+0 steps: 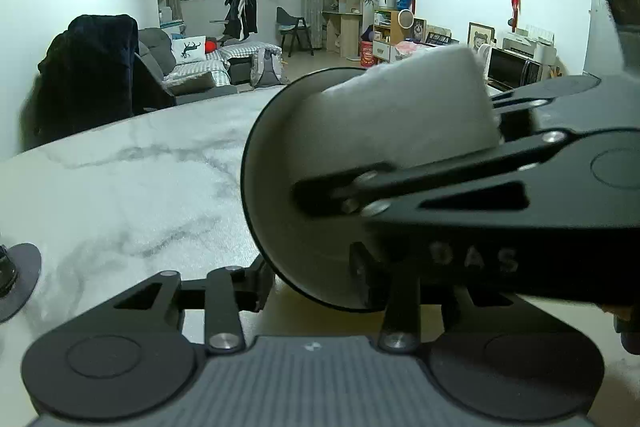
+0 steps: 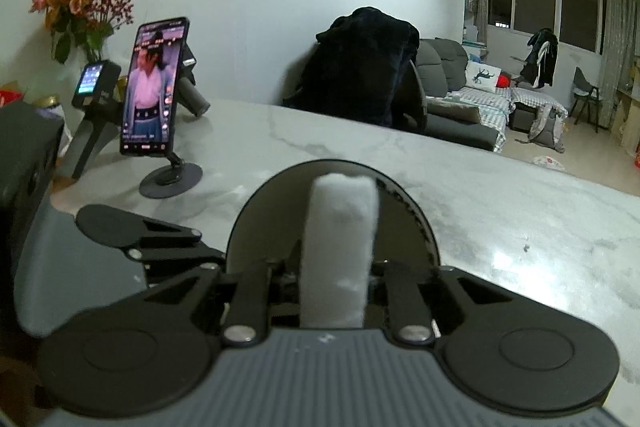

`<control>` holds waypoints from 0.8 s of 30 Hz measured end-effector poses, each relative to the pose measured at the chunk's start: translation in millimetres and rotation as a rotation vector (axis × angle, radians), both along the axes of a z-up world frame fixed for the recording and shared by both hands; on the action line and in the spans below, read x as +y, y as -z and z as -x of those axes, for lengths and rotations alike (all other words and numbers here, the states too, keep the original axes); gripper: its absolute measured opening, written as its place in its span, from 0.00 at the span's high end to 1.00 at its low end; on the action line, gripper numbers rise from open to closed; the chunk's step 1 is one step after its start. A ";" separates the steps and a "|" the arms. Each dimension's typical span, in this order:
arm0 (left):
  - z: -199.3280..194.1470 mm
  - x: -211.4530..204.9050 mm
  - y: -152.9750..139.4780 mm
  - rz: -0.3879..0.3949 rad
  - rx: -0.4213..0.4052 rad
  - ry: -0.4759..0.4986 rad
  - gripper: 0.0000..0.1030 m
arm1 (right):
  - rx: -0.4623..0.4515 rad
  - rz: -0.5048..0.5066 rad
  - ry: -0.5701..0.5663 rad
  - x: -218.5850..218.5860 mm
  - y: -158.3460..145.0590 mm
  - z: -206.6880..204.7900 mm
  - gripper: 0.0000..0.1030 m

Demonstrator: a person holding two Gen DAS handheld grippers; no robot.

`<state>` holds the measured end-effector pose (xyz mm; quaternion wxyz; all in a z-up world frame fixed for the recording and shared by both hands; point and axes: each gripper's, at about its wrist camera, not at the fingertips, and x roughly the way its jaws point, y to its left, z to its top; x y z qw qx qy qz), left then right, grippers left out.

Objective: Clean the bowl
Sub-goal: 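Rub the sponge in the right tool around the bowl interior while the left tool holds it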

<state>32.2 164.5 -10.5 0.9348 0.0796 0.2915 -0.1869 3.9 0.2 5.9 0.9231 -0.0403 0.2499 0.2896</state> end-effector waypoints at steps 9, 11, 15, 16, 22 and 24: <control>-19.1 6.3 -6.6 -0.007 -0.003 0.000 0.60 | 0.031 -0.046 0.038 -0.4 0.8 -5.4 0.82; -23.7 6.6 -8.0 -0.015 -0.007 0.001 0.60 | 0.030 -0.049 0.045 -1.9 0.6 -3.6 0.82; -22.1 4.6 -7.2 -0.026 -0.016 0.008 0.59 | 0.029 -0.060 0.066 -6.6 0.7 0.6 0.82; -21.6 4.1 -6.8 -0.027 -0.016 0.008 0.59 | 0.027 -0.057 0.078 -8.0 0.5 1.8 0.82; -21.3 0.9 -5.1 -0.040 -0.024 0.008 0.59 | 0.021 -0.054 0.143 -21.1 -2.2 5.4 0.82; -19.6 -2.7 -4.4 -0.049 -0.030 0.008 0.59 | 0.022 -0.054 0.148 -21.9 -3.5 5.6 0.82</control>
